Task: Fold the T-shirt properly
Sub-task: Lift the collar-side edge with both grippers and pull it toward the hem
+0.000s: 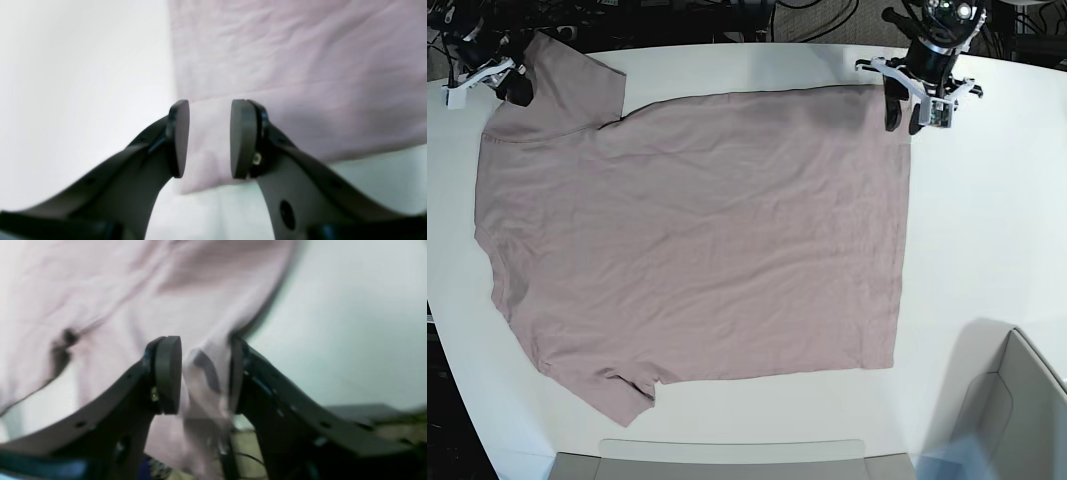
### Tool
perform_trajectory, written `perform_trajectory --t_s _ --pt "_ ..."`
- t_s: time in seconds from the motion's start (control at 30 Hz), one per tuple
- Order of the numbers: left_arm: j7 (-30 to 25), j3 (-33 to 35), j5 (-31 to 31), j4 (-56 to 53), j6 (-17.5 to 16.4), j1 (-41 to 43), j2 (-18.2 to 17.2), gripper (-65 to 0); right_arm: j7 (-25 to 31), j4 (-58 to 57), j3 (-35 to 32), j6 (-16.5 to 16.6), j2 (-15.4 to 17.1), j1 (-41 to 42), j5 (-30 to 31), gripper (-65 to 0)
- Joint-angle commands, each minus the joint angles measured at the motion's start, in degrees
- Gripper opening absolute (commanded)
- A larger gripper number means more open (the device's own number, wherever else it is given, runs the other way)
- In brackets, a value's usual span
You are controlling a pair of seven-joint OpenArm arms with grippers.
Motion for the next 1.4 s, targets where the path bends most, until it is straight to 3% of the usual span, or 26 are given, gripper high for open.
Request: perform_trajectory --t_s 0.0,0.2,0.33,0.47,0.6,0.87,1.07,1.27,1.37 --pt "0.7 -1.8 -3.8 1.0 0.0 0.3 -1.5 -44.3 -3.3 -0.2 -0.4 -0.4 -0.3 -0.9 -2.8 -42.1" --pt "5.8 -10.7 -27.9 0.7 0.0 0.2 -5.6 -44.2 -3.4 -0.1 -0.2 -0.4 -1.0 -1.9 -2.4 -42.1" --pt "11.2 -14.1 -34.1 -1.2 0.0 -2.3 -7.9 -44.1 -3.4 -0.1 -0.2 -0.3 -0.9 -1.9 -2.4 -42.1" --pt "20.3 -16.1 -34.5 -7.1 0.0 -7.2 -8.0 -44.1 -3.4 -0.1 -0.2 -0.2 -0.8 -1.8 -2.4 -42.1" --pt "24.3 -16.7 -34.5 -14.1 0.0 -8.6 -8.1 -44.1 -3.4 -0.1 -0.3 -0.2 -0.8 -1.8 -2.4 -42.1" --pt "24.7 -16.1 -34.4 -22.1 -0.2 -8.4 -8.0 -44.1 -3.4 -0.1 -0.3 -0.2 -0.2 -1.8 -2.4 -42.1" --pt "25.1 -16.0 -34.5 -22.3 -6.9 -8.3 -7.2 -44.3 -3.4 1.8 -0.6 -0.2 -0.7 -1.8 -2.5 -42.1" --pt "24.8 -7.6 -34.4 -22.5 -8.0 -8.3 -7.2 -44.5 -3.4 2.9 -0.6 -0.3 -0.7 -1.5 -2.6 -42.1" --pt "24.7 -6.6 -34.3 -23.5 -8.0 -8.8 -7.1 -44.6 -3.6 4.6 -0.9 -0.3 -0.9 -1.5 -2.6 -42.2"
